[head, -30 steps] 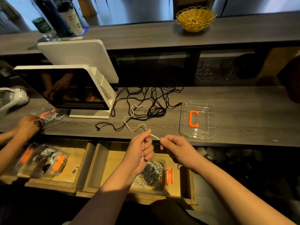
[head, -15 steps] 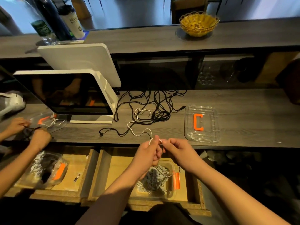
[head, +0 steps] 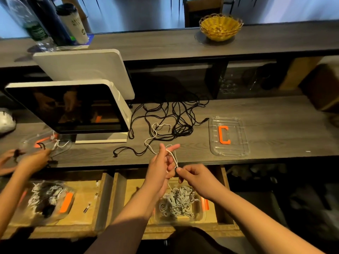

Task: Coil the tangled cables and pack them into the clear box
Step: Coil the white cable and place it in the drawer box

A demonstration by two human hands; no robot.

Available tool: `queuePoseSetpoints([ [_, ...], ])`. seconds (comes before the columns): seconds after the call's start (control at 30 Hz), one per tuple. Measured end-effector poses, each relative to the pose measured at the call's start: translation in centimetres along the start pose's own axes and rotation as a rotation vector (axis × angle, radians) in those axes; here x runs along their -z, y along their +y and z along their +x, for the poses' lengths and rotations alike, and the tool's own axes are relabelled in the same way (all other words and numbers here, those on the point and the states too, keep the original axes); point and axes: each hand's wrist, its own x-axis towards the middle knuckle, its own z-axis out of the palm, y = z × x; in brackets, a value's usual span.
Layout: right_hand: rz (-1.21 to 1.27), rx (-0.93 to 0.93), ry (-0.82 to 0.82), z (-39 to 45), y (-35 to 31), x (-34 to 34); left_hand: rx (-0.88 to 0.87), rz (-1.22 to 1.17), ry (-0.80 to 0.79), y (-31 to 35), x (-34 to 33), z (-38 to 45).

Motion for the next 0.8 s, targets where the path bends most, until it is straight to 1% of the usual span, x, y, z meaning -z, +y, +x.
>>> queuePoseSetpoints([
  [0.1, 0.002, -0.026, 0.014, -0.1, -0.1, -0.8, 0.023, -0.035, -0.013, 0.2, 0.0, -0.1],
  [0.33, 0.018, -0.04, 0.022, -0.5, -0.4, -2.7, 0.043, 0.078, 0.03, 0.6, 0.3, -1.0],
  [0.43, 0.017, -0.047, 0.042, -0.5, -0.2, -3.2, 0.098, 0.036, 0.012, 0.6, 0.4, -1.2],
  [0.57, 0.036, -0.075, 0.042, -0.6, -0.1, -3.5, 0.148, -0.114, -0.037, 0.2, 0.3, -1.1],
  [0.7, 0.087, -0.123, 0.042, -0.8, -0.3, -3.5, 0.154, -0.191, -0.041, 0.3, 0.6, -1.0],
  [0.8, 0.05, -0.126, 0.019, -1.2, 0.0, -3.8, 0.144, -0.206, -0.04, -0.2, 0.7, -1.0],
])
